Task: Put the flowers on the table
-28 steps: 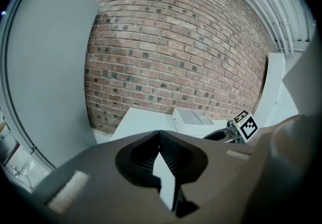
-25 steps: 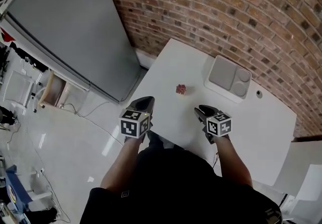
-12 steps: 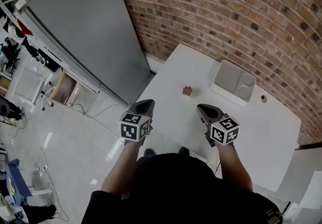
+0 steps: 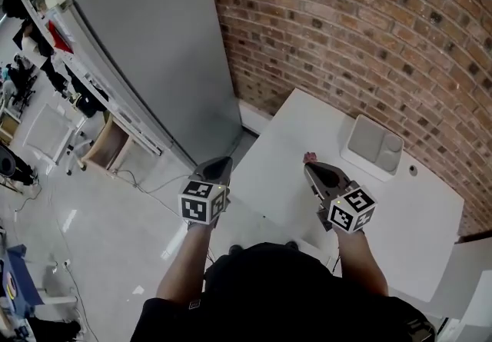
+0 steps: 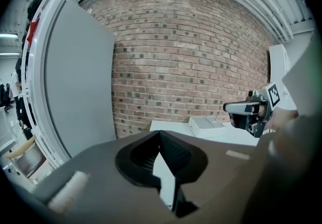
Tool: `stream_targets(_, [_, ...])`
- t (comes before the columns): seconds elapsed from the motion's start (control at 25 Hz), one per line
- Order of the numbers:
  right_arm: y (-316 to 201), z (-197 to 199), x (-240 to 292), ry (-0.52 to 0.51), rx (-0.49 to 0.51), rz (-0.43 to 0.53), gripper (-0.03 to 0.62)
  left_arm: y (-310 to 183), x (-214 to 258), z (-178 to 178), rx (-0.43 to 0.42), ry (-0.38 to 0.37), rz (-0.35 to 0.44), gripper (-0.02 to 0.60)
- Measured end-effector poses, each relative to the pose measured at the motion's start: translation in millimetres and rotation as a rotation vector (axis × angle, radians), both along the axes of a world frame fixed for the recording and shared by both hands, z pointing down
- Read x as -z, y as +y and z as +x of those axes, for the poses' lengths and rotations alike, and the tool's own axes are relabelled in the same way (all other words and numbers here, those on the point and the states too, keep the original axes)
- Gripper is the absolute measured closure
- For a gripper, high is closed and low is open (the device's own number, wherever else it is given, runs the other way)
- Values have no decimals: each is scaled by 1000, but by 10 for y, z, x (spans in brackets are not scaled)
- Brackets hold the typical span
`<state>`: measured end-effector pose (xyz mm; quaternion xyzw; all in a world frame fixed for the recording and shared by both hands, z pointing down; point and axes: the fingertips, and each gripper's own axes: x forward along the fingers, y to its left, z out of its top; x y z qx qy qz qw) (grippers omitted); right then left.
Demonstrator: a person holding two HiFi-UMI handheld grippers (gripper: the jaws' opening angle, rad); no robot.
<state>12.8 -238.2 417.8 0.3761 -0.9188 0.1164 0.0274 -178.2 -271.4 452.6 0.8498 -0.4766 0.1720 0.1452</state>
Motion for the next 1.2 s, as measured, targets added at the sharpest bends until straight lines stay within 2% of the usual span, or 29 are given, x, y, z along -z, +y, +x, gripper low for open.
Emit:
stream_targets(0.2, [16,-272,253,26,18,50,582,-137,315,-365,17,18,76,571])
stream_targets(0.4, [-18,-343,312,43,-8,68,582,-239,424,-584,34,49,111,571])
stream_targets(0.84, [-106,-369,258,55,-41,47,582,-341,288,-753,52,69,80,571])
stream_targets(1.2, [-73,-352,233,53,-42,45,582,-318,251,-663,36,73,72,571])
